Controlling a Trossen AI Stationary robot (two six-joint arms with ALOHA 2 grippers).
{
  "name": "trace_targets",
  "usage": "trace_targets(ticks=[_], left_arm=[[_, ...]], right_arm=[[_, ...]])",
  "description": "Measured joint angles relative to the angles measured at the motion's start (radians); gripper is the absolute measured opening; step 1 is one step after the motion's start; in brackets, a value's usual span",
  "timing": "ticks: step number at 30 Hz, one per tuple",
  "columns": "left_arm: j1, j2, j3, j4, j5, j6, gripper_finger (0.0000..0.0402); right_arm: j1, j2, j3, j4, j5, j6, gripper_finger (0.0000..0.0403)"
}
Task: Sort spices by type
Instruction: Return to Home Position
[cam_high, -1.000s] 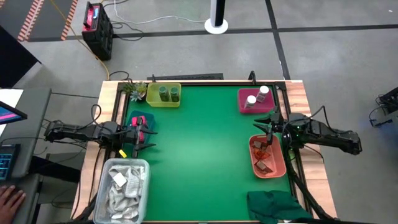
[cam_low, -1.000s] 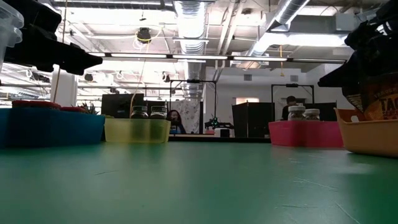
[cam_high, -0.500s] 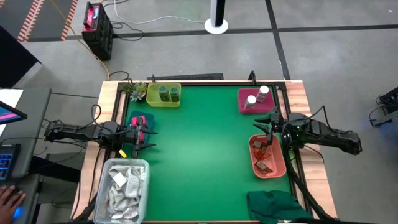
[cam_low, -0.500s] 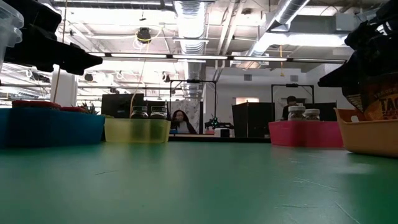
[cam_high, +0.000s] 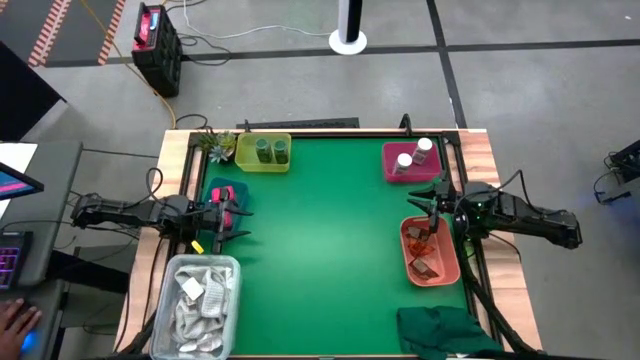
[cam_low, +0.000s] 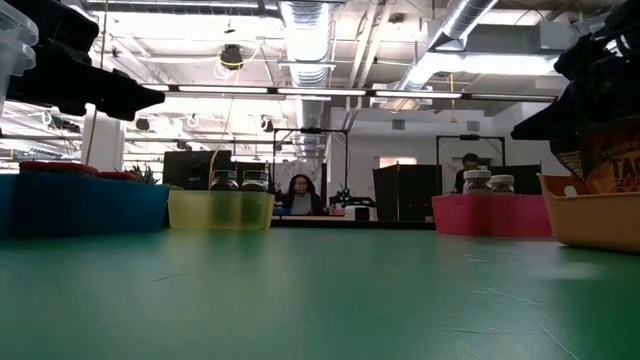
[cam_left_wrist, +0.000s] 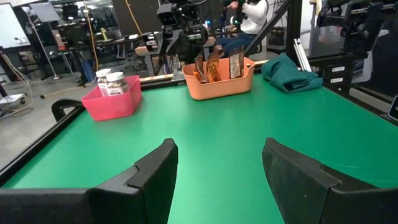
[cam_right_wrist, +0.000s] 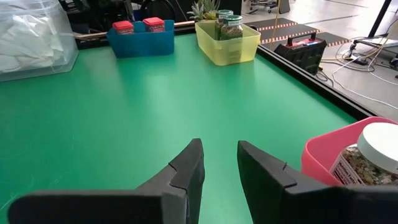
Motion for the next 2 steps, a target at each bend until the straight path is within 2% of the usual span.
trace_targets(ticks=[2], left_arm=[[0.0, 0.0, 0.0, 0.0, 0.0, 0.0, 0.0224]], right_arm=[[0.0, 0.0, 0.0, 0.0, 0.0, 0.0, 0.0127]])
